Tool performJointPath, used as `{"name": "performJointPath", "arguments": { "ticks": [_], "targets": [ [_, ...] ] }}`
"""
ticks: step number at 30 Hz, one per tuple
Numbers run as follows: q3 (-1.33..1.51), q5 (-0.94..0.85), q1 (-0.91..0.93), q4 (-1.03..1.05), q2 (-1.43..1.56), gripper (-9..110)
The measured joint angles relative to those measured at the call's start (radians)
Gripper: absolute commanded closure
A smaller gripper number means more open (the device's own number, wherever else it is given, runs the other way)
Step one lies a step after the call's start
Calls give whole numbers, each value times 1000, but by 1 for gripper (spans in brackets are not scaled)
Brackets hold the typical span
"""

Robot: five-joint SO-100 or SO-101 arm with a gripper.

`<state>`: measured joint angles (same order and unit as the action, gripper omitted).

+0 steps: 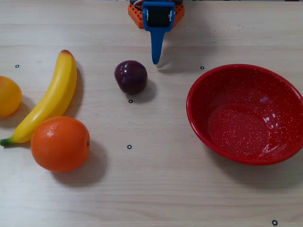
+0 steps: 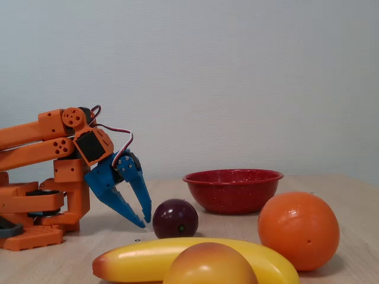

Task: Put banana in the red bowl.

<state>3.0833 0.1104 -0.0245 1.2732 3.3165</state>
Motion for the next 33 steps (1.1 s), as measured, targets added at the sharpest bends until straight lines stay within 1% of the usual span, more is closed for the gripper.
{"name": "performJointPath", "arguments": {
  "ticks": [13, 21, 33],
  "targets": [
    [3, -48, 0, -8, -12, 95],
    [-51, -74, 0, -20, -46, 91],
    [-132, -106, 2, -41, -207, 88]
  ]
}}
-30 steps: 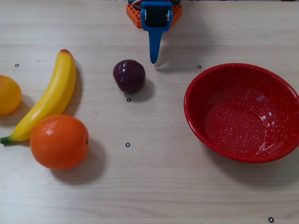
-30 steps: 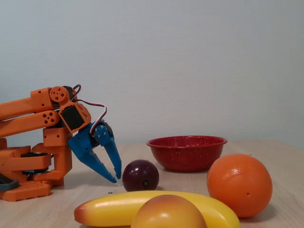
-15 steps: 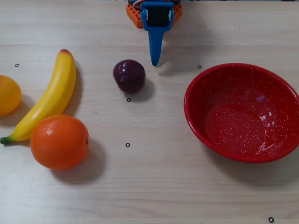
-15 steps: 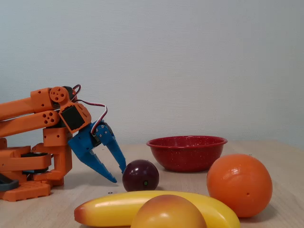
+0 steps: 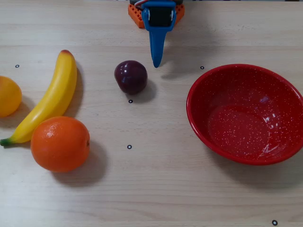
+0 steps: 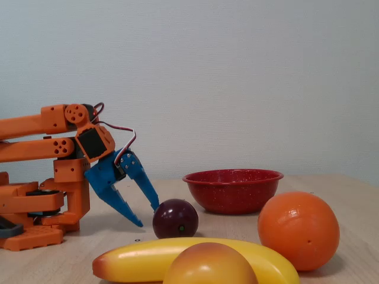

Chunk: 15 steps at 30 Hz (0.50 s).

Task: Put banana in the red bowl.

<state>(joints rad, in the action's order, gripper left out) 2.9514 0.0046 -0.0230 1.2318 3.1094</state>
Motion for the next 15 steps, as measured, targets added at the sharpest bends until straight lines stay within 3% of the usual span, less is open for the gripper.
{"name": "performJointPath", "arguments": {
  "ticks": [7, 15],
  "targets": [
    [-91, -18, 0, 9, -112, 86],
    [-265, -83, 80, 12, -325, 74]
  ]
}}
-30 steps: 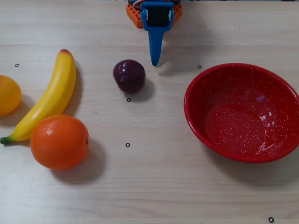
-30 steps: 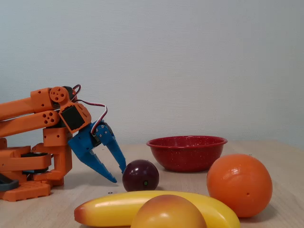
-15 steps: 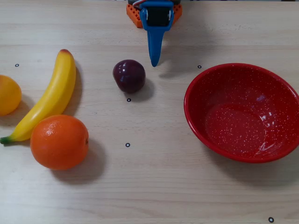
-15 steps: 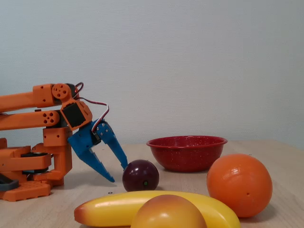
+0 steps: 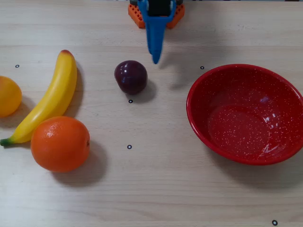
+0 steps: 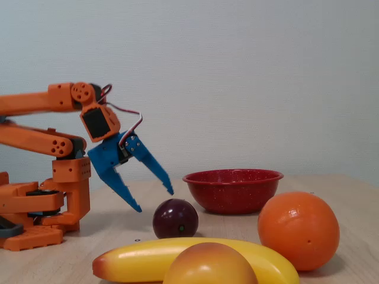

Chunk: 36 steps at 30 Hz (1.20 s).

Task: Put banana in the red bowl.

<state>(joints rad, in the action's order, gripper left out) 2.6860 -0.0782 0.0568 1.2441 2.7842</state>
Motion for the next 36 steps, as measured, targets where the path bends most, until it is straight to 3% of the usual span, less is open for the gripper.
{"name": "performJointPath", "arguments": {
  "ticks": [16, 36],
  "targets": [
    [-337, -37, 75, 83, -354, 72],
    [-818, -37, 301, 144, -853, 67]
  ]
}}
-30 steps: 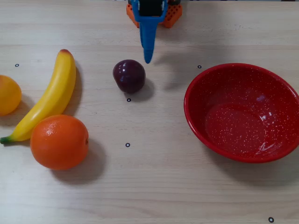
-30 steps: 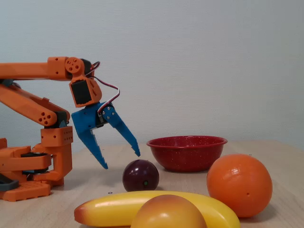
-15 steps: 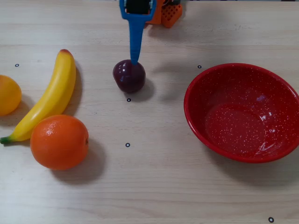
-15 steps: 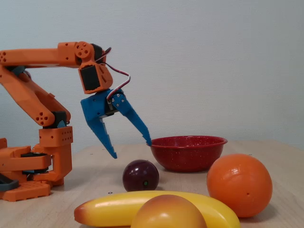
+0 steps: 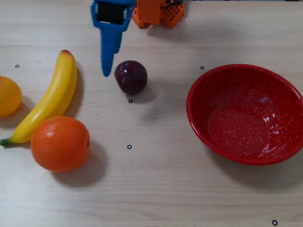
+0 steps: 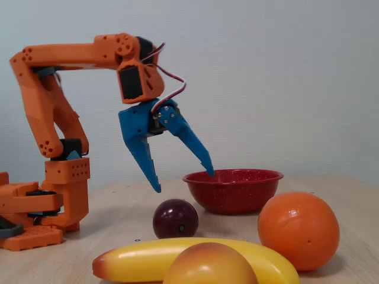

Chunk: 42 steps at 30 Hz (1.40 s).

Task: Put banana in the red bowl.

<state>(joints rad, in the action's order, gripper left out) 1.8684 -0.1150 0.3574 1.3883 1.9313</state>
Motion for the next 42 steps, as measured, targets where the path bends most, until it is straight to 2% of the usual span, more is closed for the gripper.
{"name": "performJointPath", "arguments": {
  "ticks": [11, 26, 34, 42],
  "targets": [
    [-222, -6, 106, 2, -204, 66],
    [-541, 308, 140, 212, -463, 64],
    [-686, 494, 189, 278, -595, 65],
    [-727, 588, 267, 279, -690, 66]
  ]
}}
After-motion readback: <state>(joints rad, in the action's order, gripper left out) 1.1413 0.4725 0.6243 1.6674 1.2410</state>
